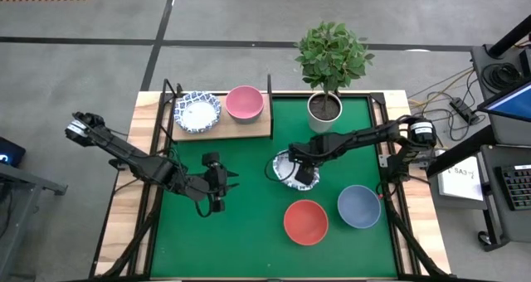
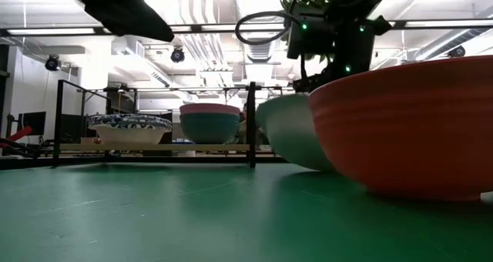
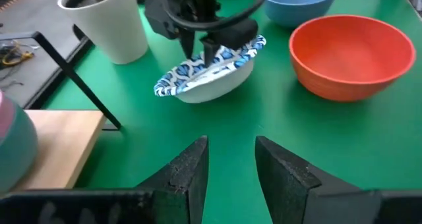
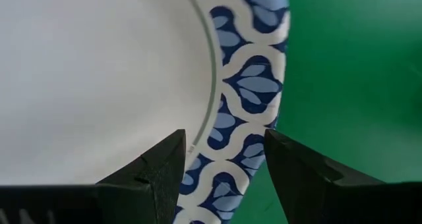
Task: Place and stack bowls onto a shelf
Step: Stack the white and blue bowl on top of the white and blue bowl
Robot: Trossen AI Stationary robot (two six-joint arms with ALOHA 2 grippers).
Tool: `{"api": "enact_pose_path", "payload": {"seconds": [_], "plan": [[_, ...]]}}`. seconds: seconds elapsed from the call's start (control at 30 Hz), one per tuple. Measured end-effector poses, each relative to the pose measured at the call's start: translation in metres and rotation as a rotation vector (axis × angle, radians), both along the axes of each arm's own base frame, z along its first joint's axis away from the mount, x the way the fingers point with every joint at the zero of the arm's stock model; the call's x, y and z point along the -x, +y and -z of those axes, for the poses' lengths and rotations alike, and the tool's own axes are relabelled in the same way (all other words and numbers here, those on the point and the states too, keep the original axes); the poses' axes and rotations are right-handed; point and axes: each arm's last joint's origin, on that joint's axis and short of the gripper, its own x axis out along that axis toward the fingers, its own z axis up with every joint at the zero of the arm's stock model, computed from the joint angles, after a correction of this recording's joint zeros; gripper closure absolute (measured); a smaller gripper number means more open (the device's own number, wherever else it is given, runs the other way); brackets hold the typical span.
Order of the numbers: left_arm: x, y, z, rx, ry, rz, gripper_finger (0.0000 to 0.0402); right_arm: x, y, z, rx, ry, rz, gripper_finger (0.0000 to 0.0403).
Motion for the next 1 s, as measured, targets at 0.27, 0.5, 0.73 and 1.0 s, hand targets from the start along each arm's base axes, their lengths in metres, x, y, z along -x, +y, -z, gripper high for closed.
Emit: {"api": "enact_pose_path", "payload": {"seconds": [0.27,0.5,0.73,1.0], "plan": [[0.0,0.0,0.0,-0.004,-0.005,-0.008,0.0294,-0.001,0.0,0.004,0.001,-0.036,0.003,0.0207],[0.0,0.0,0.0,-0.017,-0.004,0.0,0.0294,-0.004,0.0,0.007,-0.003,-0.095,-0.002,0.0207],[-0.003,-0.001,-0.005,-0.048,-0.038,0.029,0.0294,-0.008,0.001,0.011,-0.023,-0.168,-0.011,0.024],[-0.004,-0.001,-0.006,-0.047,-0.053,0.03,0.0294,-0.018,0.0,0.006,0.007,-0.263,-0.079,0.0359]]}}
